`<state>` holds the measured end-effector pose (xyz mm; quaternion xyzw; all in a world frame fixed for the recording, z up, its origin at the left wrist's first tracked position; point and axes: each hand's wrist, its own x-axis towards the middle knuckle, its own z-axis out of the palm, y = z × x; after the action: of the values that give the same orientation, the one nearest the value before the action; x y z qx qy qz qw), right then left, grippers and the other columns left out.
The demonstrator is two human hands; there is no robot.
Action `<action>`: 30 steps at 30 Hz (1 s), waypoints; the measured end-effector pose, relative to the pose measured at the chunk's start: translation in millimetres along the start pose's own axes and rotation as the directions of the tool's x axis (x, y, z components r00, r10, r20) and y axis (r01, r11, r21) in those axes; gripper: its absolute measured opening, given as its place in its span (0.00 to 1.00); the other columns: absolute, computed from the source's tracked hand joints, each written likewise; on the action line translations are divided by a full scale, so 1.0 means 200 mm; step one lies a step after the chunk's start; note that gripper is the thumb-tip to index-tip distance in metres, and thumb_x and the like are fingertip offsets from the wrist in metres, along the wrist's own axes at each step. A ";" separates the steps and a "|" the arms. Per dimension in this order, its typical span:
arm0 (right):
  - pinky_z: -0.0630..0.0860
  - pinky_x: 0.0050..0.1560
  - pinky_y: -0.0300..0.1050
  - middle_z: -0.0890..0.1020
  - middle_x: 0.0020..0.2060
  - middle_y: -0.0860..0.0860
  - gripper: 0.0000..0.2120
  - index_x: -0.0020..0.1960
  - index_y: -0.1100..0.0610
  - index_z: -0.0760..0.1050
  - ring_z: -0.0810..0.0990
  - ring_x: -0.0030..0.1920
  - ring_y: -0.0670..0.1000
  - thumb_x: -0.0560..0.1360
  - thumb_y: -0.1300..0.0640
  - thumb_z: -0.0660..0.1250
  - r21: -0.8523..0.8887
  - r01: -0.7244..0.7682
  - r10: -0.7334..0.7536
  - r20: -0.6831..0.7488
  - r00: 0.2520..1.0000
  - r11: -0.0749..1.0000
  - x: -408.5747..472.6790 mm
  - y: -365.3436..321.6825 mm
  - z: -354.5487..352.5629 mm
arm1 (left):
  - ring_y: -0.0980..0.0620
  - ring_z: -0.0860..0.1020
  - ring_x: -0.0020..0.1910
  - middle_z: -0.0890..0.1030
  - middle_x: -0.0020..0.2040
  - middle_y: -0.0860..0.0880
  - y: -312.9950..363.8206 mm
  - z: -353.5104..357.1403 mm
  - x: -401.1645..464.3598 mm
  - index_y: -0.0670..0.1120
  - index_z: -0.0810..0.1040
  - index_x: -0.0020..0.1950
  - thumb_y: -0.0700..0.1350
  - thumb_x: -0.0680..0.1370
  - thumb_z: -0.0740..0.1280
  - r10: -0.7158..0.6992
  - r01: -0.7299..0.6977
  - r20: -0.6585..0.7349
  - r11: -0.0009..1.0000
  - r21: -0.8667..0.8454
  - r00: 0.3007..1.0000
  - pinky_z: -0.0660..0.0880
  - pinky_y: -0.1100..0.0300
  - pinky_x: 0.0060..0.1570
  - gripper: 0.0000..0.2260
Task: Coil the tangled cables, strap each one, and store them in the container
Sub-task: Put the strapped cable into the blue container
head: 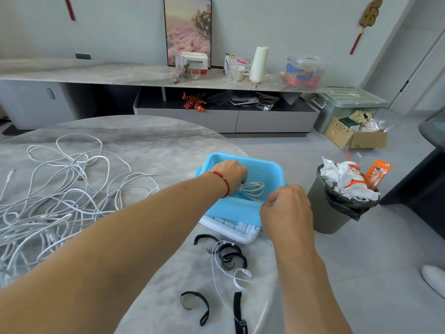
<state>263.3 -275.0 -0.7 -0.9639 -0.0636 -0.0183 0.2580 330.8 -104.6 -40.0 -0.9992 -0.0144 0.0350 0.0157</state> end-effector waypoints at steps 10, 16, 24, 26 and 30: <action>0.75 0.58 0.53 0.77 0.62 0.56 0.12 0.62 0.58 0.80 0.76 0.62 0.60 0.79 0.61 0.65 0.005 0.081 -0.081 -0.051 0.995 0.997 -0.02 -0.02 -0.02 | 0.44 0.78 0.56 0.82 0.56 0.45 -0.10 -0.22 -0.21 0.48 0.81 0.62 0.34 0.78 0.59 -0.017 -0.026 -0.110 0.925 -0.378 0.994 0.74 0.55 0.56 0.18; 0.69 0.63 0.51 0.80 0.62 0.53 0.13 0.61 0.56 0.81 0.74 0.65 0.56 0.80 0.62 0.64 0.077 0.305 -0.295 -0.116 0.948 0.949 -0.08 -0.15 0.01 | 0.43 0.80 0.45 0.83 0.44 0.45 -0.31 -0.26 -0.74 0.40 0.84 0.48 0.29 0.72 0.61 -0.103 -0.142 -0.517 0.900 -0.413 0.850 0.75 0.52 0.47 0.14; 0.75 0.56 0.44 0.84 0.55 0.50 0.14 0.62 0.50 0.82 0.81 0.59 0.53 0.78 0.59 0.67 0.110 0.643 -0.617 0.439 0.653 0.758 -0.41 -0.57 0.33 | 0.43 0.80 0.49 0.83 0.48 0.47 -0.62 0.03 -1.51 0.45 0.84 0.49 0.38 0.76 0.65 -0.272 0.152 -0.307 0.920 -0.361 0.912 0.76 0.50 0.50 0.08; 0.74 0.53 0.42 0.80 0.53 0.47 0.16 0.65 0.47 0.80 0.80 0.59 0.51 0.78 0.56 0.69 0.094 0.695 -0.599 0.598 0.533 0.712 -0.49 -0.62 0.42 | 0.46 0.79 0.49 0.82 0.47 0.47 -0.67 0.08 -1.61 0.45 0.83 0.51 0.45 0.79 0.67 -0.244 0.127 -0.275 0.916 -0.381 0.930 0.73 0.53 0.51 0.06; 0.80 0.53 0.50 0.85 0.51 0.47 0.07 0.53 0.49 0.82 0.83 0.51 0.50 0.78 0.50 0.69 0.147 0.722 -0.569 0.726 0.385 0.676 -0.59 -0.70 0.52 | 0.48 0.78 0.48 0.82 0.47 0.48 -0.73 0.12 -1.69 0.44 0.80 0.51 0.47 0.81 0.67 -0.206 0.069 -0.269 0.893 -0.444 0.941 0.72 0.55 0.51 0.07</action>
<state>128.6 -116.6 -29.8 -0.8041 -0.5287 0.2573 0.0876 -12.9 31.3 -35.3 -0.9673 -0.0906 -0.1272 -0.1997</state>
